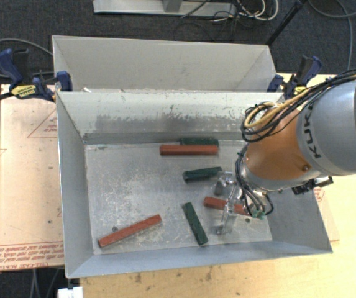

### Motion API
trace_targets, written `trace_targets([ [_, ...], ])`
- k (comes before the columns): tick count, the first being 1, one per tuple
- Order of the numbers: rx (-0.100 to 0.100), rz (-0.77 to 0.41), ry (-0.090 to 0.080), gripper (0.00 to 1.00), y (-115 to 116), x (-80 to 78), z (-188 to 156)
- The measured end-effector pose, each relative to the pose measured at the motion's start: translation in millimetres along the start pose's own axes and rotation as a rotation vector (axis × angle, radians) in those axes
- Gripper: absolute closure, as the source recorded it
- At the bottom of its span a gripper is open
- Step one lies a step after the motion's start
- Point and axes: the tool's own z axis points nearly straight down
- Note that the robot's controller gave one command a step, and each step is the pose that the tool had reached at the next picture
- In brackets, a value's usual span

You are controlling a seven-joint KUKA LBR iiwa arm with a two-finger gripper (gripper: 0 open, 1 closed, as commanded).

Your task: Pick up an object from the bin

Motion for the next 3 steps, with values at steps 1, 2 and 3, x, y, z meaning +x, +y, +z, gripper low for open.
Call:
trace_targets([
  [1, 0.000, -0.001, 0.000, 0.00, 0, -0.2, 0],
  [2, 0.000, -0.002, -0.002, 1.00, 0, -1.3, -2],
  [3, -0.001, -0.003, -0.003, 1.00, 1, -2.1, -27],
])
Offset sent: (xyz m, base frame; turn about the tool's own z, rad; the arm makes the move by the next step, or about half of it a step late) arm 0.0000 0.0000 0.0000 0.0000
